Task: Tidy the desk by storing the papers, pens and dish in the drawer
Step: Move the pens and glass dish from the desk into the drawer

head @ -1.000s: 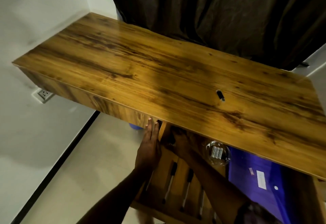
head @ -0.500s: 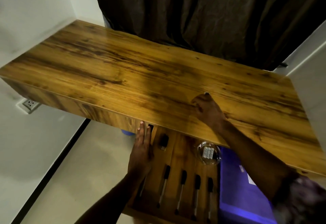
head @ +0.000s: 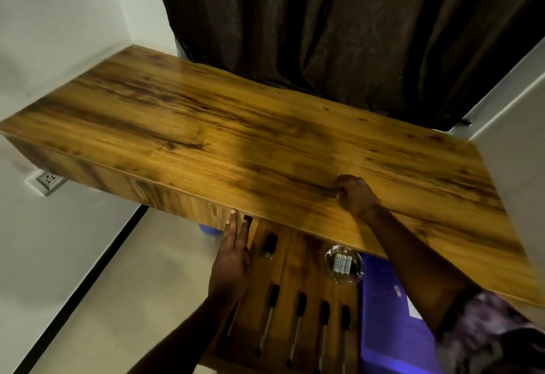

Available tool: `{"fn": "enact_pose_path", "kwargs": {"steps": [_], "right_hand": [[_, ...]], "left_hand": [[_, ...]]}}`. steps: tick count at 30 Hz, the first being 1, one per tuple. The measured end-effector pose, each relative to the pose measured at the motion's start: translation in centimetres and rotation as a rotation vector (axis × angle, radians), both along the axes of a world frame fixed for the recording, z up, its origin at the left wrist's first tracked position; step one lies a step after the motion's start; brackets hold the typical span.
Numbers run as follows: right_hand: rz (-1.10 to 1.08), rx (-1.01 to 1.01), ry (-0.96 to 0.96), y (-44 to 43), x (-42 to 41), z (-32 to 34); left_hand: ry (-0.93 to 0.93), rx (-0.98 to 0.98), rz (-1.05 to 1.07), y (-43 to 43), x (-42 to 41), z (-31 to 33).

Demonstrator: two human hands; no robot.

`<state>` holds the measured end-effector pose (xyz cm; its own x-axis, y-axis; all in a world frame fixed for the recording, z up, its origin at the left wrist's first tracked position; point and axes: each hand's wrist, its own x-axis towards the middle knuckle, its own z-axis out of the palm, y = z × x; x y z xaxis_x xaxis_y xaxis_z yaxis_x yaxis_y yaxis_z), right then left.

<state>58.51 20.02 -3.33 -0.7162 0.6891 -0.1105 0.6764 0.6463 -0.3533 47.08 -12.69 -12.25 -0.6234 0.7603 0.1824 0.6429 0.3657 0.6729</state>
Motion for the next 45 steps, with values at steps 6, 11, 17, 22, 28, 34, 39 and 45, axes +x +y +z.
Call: {"fn": "enact_pose_path", "kwargs": {"steps": [6,11,17,22,28,34,39,45], "right_hand": [[-0.005,-0.009,0.119,-3.6,1.7,0.0],[-0.024,-0.061,-0.014,-5.2,2.7,0.5],[-0.009,-0.112,-0.073,-6.3,3.9,0.9],[0.022,-0.183,-0.031,-6.7,4.5,1.3],[0.314,-0.299,0.032,-12.7,4.0,1.2],[0.426,-0.249,-0.32,-15.9,3.7,-5.2],[0.335,-0.187,-0.387,-15.4,2.8,-7.4],[0.241,-0.113,-0.314,-14.7,1.3,-9.1]], "left_hand": [[-0.016,-0.008,0.001,0.2,-0.3,-0.2],[-0.025,0.004,0.018,0.1,0.0,0.0],[-0.031,0.026,0.019,0.1,0.3,0.3],[-0.028,0.027,0.005,0.1,0.2,0.2],[-0.056,-0.006,0.03,0.0,0.4,0.6],[-0.085,-0.06,0.034,-0.1,0.3,0.8],[-0.103,-0.084,0.047,0.0,0.3,0.9],[-0.102,-0.101,0.052,0.0,0.2,0.3]]}}
